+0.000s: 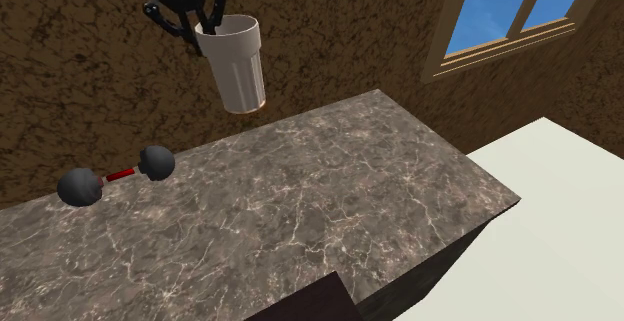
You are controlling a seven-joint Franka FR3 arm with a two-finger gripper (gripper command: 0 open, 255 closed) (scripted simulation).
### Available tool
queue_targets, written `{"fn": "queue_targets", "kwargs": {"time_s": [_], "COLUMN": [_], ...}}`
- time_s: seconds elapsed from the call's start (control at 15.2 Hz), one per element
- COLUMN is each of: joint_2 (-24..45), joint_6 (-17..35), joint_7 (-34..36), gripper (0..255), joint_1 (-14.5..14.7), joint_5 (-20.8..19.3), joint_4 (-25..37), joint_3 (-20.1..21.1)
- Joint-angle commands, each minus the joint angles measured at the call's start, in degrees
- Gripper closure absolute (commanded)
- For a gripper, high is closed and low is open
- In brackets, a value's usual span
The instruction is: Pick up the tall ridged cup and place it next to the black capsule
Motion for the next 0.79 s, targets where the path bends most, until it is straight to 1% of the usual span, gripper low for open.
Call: {"fn": "queue_targets", "kwargs": {"time_s": [0.0, 0.13, 0.2, 0.73], "joint_2": [3.5, 7.16, 10.13, 9.82], "joint_6": [-1.13, -2.66, -4.02, 2.25], "joint_7": [1.96, 3.32, 4.32, 4.78], "gripper": [255, 255, 255, 255], "joint_1": [1.05, 1.79, 2.29, 2.43], "joint_5": [0.64, 1.24, 1.67, 1.55], "joint_4": [4.46, 9.48, 13.69, 7.08], "joint_3": [0.98, 1.64, 2.12, 2.19]}}
